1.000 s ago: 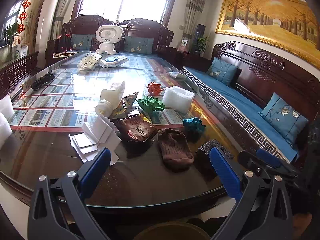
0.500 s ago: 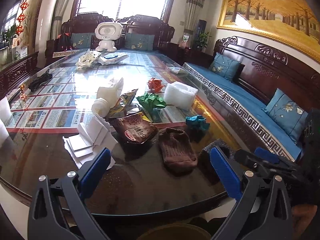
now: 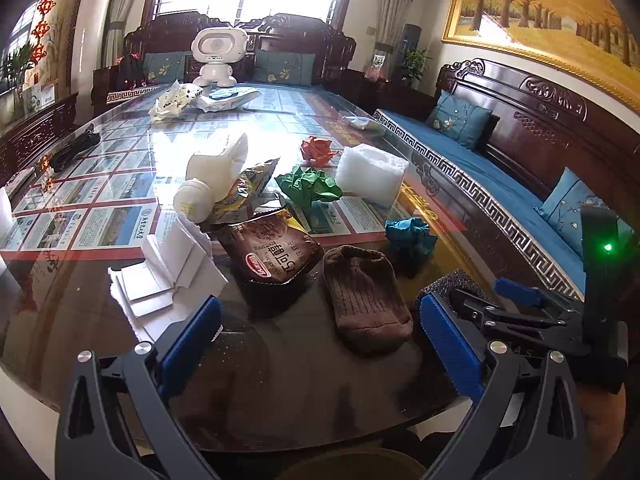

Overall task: Collect trash
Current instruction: 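Grasp the black foam block with the right tool while the left tool grasps the brown sock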

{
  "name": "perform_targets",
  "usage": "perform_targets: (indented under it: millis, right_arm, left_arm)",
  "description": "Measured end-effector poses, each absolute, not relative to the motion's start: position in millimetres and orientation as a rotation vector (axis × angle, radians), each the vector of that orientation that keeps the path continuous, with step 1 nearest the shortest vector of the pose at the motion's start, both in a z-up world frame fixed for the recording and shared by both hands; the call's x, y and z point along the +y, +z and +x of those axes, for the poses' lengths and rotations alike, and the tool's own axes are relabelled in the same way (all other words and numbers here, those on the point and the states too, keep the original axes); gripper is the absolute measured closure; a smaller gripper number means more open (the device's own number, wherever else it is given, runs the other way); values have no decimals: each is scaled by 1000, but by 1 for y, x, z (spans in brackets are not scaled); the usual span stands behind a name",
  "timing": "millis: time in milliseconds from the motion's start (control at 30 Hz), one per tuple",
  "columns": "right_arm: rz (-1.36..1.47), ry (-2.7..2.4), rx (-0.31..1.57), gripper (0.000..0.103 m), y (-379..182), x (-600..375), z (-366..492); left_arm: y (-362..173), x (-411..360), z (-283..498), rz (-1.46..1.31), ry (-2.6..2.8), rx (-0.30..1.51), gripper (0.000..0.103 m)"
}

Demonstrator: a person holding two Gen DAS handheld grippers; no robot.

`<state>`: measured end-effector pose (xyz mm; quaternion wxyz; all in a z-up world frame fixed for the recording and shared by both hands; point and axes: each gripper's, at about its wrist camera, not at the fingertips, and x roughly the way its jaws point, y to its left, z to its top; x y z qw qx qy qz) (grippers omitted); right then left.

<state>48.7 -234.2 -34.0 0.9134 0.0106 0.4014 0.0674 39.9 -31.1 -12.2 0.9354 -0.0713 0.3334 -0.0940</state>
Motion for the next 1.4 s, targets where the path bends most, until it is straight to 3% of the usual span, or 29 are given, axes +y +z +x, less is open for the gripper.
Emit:
perform_targets:
  millis: [167,200,233,267,433,600,933,967,1033,1100,1233,1400]
  right_arm:
    - [4,153,831,33,-36,-231,49]
    - [4,176,827,42,-36,-230,49]
    - [9,206,824,60,-35,-229,48]
    - [17,232,823,68,-35,-230,48]
    - [55,263,782,76,-30,-237,42]
    - [182,252,637,76,-9,-262,22]
    - [214,253,580,76,7,-288,8]
    - [214,253,583,76,7,-289,8]
    - [217,256,590,76,5,-290,8]
    - [218,260,594,76,3,-290,7]
    - [234,276,600,76,1,-290,7]
    - [246,289,597,76,-2,-289,3]
  left_arm:
    - [-15,-37,43,-118,-190,686,4]
    - [-16,-38,44,-112,-189,685,4]
    - [-16,-40,44,-104,-187,686,4]
    - [-17,-42,45,-97,-185,688,4]
    - [-22,-51,50,-70,-180,709,4]
    - [-25,-68,56,-32,-183,725,4]
    - [-35,-106,78,7,-216,756,6]
    - [-36,-108,79,8,-220,759,12]
    - [-40,-109,83,8,-221,779,41]
    - [-43,-107,86,8,-216,786,52]
    - [-42,-101,86,-22,-253,788,92]
    - [-34,-99,76,-36,-277,740,97]
